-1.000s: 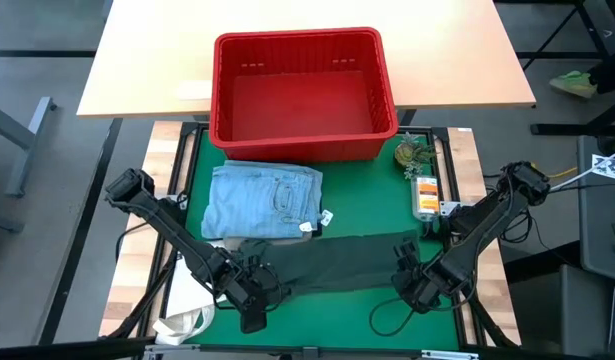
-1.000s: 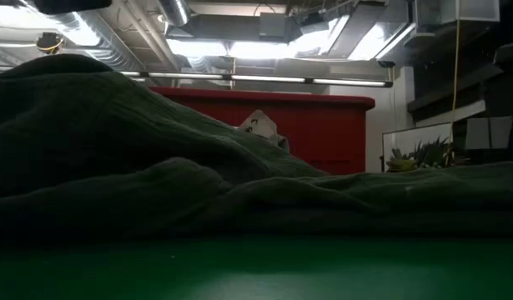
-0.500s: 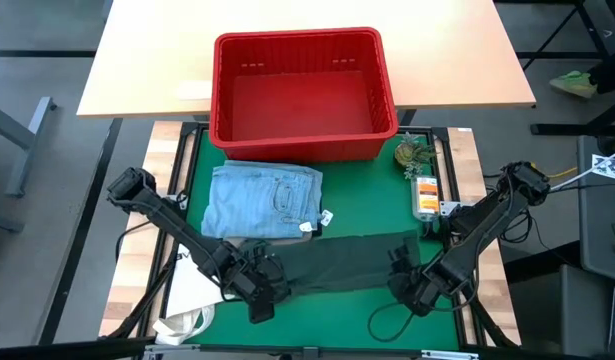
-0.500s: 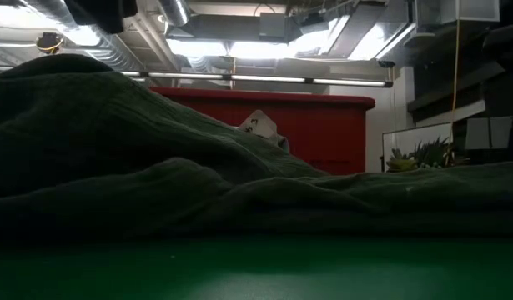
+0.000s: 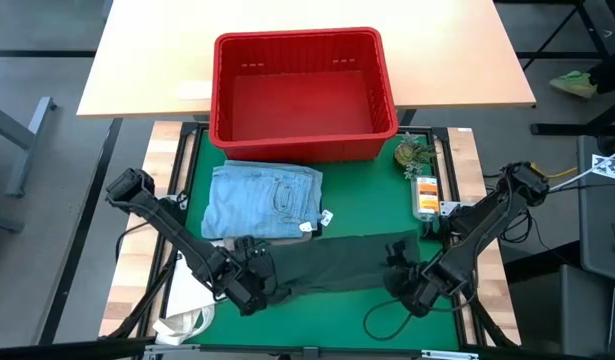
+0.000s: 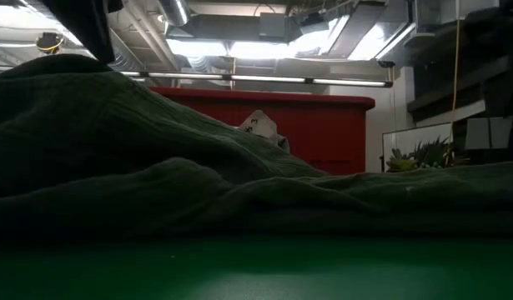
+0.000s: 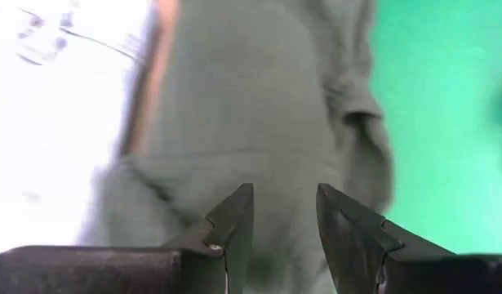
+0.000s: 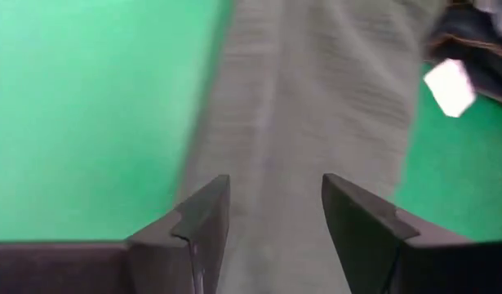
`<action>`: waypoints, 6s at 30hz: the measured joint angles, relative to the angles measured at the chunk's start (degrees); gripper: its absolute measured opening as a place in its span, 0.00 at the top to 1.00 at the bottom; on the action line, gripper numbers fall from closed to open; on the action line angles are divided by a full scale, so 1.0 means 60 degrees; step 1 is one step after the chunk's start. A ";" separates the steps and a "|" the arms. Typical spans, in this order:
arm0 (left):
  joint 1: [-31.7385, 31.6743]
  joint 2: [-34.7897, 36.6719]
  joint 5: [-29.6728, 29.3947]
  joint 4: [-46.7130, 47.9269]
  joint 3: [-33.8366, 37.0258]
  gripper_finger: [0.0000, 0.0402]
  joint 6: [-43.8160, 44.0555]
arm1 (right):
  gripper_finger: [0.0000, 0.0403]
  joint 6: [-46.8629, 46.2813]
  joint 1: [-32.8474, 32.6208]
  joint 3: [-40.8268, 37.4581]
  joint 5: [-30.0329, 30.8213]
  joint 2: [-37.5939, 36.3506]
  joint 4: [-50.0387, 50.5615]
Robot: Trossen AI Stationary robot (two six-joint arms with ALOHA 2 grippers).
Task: Fold Laundry from Bin
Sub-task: Fold the green polo shirt
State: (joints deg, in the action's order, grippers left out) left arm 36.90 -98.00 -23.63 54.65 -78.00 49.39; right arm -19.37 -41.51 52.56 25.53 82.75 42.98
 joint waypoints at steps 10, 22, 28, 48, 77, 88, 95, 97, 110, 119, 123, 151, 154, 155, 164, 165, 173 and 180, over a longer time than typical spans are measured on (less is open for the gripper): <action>-0.0325 0.0000 -0.0944 0.1954 0.0007 0.68 0.1747 | 0.51 -0.0093 0.0915 0.0000 -0.0415 0.1220 0.0816; -0.1004 0.0225 -0.0946 0.2060 0.0007 0.68 0.3160 | 0.51 0.0049 0.1329 -0.0004 -0.0866 0.1645 0.0845; -0.1623 0.0732 -0.0350 0.2131 0.0007 0.68 0.3274 | 0.51 0.0040 0.1296 -0.0004 -0.0869 0.1645 0.0837; -0.1879 0.0820 0.1852 0.2025 0.0421 0.68 0.3505 | 0.51 0.0024 0.1297 -0.0003 -0.0863 0.1645 0.0775; -0.1423 0.0795 0.3365 0.5057 0.0849 0.99 0.4663 | 0.52 -0.1962 0.1307 -0.0940 -0.3040 0.1776 0.0656; -0.1174 0.0798 0.3072 0.5071 0.0849 0.80 0.3956 | 0.52 -0.1980 0.1307 -0.0951 -0.3066 0.1791 0.0645; -0.1252 0.0801 0.3071 0.5464 0.0849 0.70 0.4212 | 0.52 -0.1761 0.1289 -0.0908 -0.2902 0.1620 0.0716; -0.1256 0.0841 0.3073 0.5685 0.0847 0.70 0.4135 | 0.52 -0.1683 0.1291 -0.0746 -0.2888 0.1489 0.1016; -0.1138 0.1140 0.3074 0.5865 0.0845 0.74 0.3997 | 0.52 -0.1652 0.1289 -0.0229 -0.2740 0.0794 0.3026; -0.1179 0.1141 0.3073 0.5859 0.0845 0.74 0.3993 | 0.52 -0.1653 0.1289 -0.0219 -0.2950 0.0166 0.3452; -0.1179 0.1144 0.3071 0.5863 0.0845 0.73 0.3993 | 0.52 -0.1652 0.1289 -0.0215 -0.3155 0.0001 0.3779; -0.1183 0.1144 0.2656 0.5701 0.0845 0.60 0.4184 | 0.52 0.0080 0.3402 -0.1774 -0.0873 -0.0584 0.0907; -0.1183 0.1144 0.2639 0.5701 0.0845 0.63 0.4256 | 0.52 0.0029 0.3787 -0.2242 -0.1185 -0.0584 0.0834; -0.1183 0.1144 0.2637 0.5701 0.0845 0.64 0.4342 | 0.52 -0.0007 0.3902 -0.2441 -0.1400 -0.0584 0.0757; -0.1206 0.1144 0.2687 0.5692 0.0845 0.82 0.4814 | 0.52 -0.1733 0.4105 -0.3570 -0.2041 -0.0653 0.0174; -0.1225 0.1144 0.2722 0.5749 0.0845 0.85 0.4954 | 0.52 -0.1746 0.4105 -0.3564 -0.2071 -0.0653 0.0185; -0.1326 0.1144 0.2610 0.5868 0.0986 0.96 0.4959 | 0.52 -0.1754 0.4118 -0.3552 -0.2294 -0.0635 0.0259; -0.1270 0.1144 0.2582 0.5852 0.1339 0.88 0.4940 | 0.52 -0.1728 0.4116 -0.3552 -0.2358 -0.0622 0.0289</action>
State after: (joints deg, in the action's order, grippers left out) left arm 29.28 -91.13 -8.14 89.77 -69.96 79.02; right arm -29.74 -16.82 31.24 11.38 79.02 44.71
